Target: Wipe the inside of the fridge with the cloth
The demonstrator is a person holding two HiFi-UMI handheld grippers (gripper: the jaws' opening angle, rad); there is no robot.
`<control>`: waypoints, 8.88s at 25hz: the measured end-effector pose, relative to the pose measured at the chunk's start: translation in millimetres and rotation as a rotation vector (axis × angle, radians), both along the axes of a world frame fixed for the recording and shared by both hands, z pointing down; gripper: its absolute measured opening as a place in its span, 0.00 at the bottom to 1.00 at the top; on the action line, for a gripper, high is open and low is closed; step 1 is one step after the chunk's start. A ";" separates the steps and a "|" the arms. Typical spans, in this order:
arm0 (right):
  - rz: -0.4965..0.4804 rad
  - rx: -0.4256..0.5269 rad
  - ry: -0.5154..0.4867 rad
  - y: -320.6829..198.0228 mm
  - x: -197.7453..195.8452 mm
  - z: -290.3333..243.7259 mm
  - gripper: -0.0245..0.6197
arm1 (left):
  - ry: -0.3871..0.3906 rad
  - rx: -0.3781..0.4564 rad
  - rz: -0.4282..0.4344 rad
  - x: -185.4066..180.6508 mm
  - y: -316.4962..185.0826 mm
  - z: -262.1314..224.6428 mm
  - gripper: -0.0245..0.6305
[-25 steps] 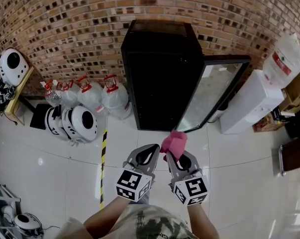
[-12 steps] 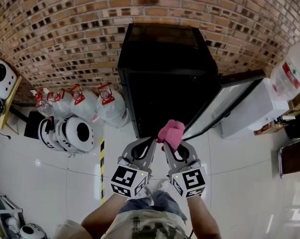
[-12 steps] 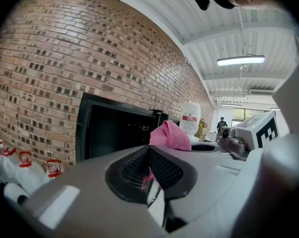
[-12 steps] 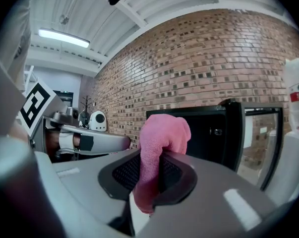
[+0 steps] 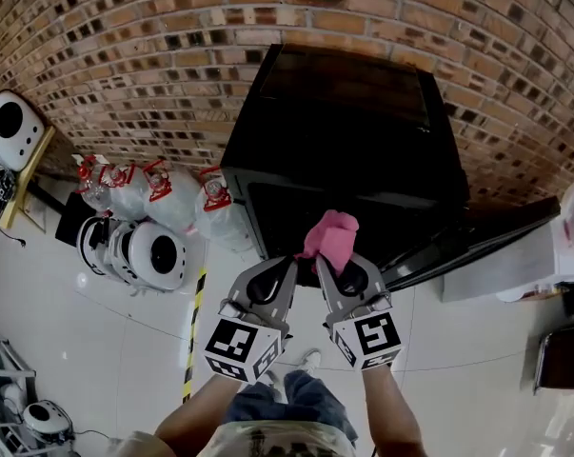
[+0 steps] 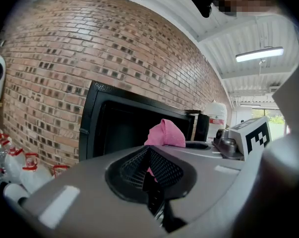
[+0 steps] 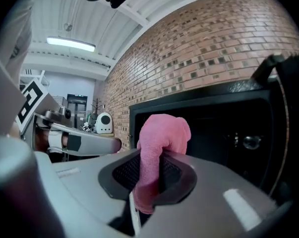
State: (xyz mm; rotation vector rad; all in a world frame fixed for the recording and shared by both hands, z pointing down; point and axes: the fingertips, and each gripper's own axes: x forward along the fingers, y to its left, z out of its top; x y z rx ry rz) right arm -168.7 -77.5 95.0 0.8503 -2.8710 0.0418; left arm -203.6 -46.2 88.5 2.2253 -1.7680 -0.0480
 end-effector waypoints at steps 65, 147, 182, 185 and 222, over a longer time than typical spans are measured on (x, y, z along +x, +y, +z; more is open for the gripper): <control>0.564 0.284 -0.145 -349.4 3.9 79.4 0.12 | -0.088 0.477 0.065 -12.9 -139.0 192.1 0.05; 0.480 0.447 0.077 -325.1 -62.0 167.9 0.12 | -0.105 0.411 0.093 -28.2 -101.3 218.0 0.04; 0.590 0.423 -0.163 -120.9 87.1 163.7 0.12 | -0.113 0.370 0.127 5.8 -135.0 238.3 0.04; 0.565 0.413 -0.165 -116.8 84.5 166.2 0.12 | -0.113 0.368 0.115 3.0 -132.7 235.9 0.04; 0.142 0.230 0.072 -263.5 -165.1 237.4 0.13 | -0.115 0.319 -0.037 -57.7 -81.7 268.8 0.04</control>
